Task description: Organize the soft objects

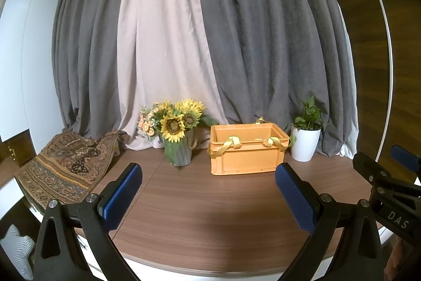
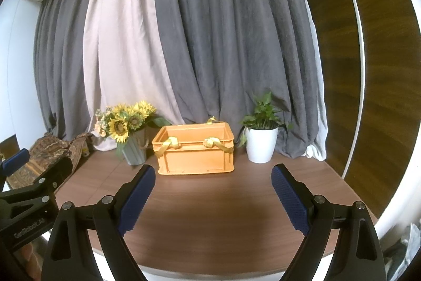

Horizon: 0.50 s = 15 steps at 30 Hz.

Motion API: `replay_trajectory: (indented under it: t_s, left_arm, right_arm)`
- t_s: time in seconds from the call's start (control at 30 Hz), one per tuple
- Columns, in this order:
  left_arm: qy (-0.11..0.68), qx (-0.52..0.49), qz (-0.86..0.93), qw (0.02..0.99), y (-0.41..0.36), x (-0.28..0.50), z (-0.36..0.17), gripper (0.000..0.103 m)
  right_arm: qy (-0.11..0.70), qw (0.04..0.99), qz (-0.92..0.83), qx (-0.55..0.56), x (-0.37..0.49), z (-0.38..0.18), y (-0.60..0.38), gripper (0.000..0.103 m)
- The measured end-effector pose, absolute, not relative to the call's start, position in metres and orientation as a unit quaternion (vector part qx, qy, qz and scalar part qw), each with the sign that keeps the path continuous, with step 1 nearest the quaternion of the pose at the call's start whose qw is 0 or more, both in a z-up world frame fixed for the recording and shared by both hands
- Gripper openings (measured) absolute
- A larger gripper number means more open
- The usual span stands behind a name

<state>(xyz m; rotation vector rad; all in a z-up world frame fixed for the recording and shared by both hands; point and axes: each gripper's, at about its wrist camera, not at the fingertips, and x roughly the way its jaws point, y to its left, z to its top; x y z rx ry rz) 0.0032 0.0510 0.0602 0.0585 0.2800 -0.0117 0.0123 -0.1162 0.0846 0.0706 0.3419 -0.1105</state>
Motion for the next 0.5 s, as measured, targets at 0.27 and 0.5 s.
replay_trajectory:
  t_s: [0.27, 0.5]
  left_arm:
    - [0.140, 0.030, -0.008, 0.990, 0.0476, 0.0045, 0.0620, 0.103]
    - [0.141, 0.030, -0.012, 0.989, 0.0430, 0.0068, 0.0629, 0.103]
  right_arm:
    - [0.169, 0.983, -0.057, 0.034, 0.0104, 0.0866, -0.1167, 0.091]
    - [0.171, 0.983, -0.060, 0.035, 0.0109, 0.0903, -0.1228, 0.091]
